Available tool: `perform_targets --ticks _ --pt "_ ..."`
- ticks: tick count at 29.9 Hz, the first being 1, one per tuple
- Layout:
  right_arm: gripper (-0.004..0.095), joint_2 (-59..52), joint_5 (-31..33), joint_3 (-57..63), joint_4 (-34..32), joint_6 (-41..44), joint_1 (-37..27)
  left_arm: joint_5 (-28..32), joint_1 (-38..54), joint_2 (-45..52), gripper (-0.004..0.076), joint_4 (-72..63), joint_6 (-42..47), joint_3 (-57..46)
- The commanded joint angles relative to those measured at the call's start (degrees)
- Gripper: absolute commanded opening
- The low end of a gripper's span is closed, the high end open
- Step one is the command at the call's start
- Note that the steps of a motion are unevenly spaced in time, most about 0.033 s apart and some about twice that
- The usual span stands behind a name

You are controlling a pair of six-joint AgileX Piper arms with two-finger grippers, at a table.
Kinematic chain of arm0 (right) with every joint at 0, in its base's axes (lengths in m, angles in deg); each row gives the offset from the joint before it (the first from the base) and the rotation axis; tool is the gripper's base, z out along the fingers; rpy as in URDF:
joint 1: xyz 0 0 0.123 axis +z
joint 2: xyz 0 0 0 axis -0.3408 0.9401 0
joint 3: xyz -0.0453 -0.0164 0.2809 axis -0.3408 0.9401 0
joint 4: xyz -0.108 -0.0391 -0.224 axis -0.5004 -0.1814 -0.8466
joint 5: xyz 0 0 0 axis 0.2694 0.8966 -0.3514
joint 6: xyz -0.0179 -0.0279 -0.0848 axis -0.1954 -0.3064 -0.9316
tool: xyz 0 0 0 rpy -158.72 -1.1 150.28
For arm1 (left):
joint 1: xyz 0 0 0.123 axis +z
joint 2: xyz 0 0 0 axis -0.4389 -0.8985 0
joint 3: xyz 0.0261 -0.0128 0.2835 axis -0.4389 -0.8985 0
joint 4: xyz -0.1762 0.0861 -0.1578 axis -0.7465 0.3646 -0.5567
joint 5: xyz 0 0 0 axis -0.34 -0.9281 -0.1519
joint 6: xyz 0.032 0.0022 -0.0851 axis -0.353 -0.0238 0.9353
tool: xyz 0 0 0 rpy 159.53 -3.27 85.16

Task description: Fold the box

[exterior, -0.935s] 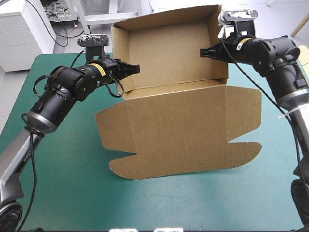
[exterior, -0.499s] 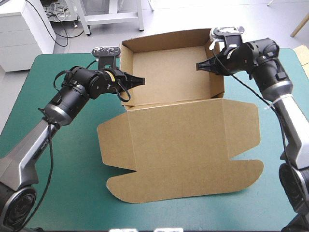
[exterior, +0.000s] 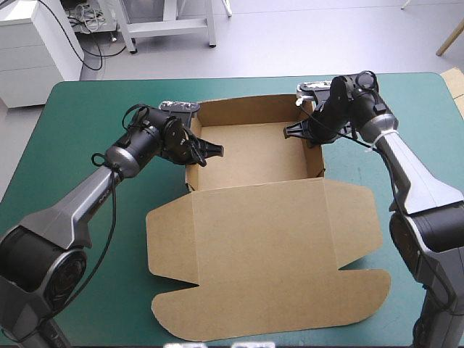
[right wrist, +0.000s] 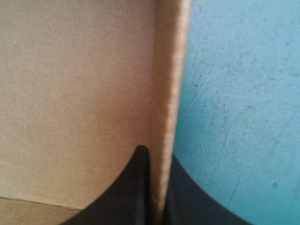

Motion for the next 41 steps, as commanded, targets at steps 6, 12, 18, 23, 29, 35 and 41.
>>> perform_targets --ticks 6,12,18,23,29,35,41 --pt "0.0041 -2.1 -1.2 -1.7 4.2 -1.6 0.3 2.8 -0.6 1.8 0.0004 -3.3 -6.1 2.1" --pt "0.0378 -2.1 -1.2 -1.7 2.6 -1.3 0.3 2.6 -0.5 1.8 0.0204 -2.3 -7.1 2.1" --pt "0.0757 -2.1 -1.2 -1.7 2.4 -1.3 0.3 2.4 0.9 1.8 0.0533 -2.9 -7.0 2.1" --pt "0.0803 -2.1 -1.2 -1.7 2.0 -1.3 0.2 0.0 1.8 1.8 0.0612 -1.9 -6.6 2.1" --pt "0.0791 -2.6 -1.4 -1.7 0.9 -1.6 0.2 0.8 1.8 3.0 0.0612 -0.2 -6.6 2.5" --pt "0.0788 -6.3 -3.0 -1.7 -3.9 -1.6 0.2 2.7 1.8 8.8 0.061 3.0 -6.6 4.9" --pt "0.0784 -13.4 -4.7 -1.7 -6.3 -2.3 0.2 1.6 1.8 18.7 0.06 3.5 -9.7 5.6"
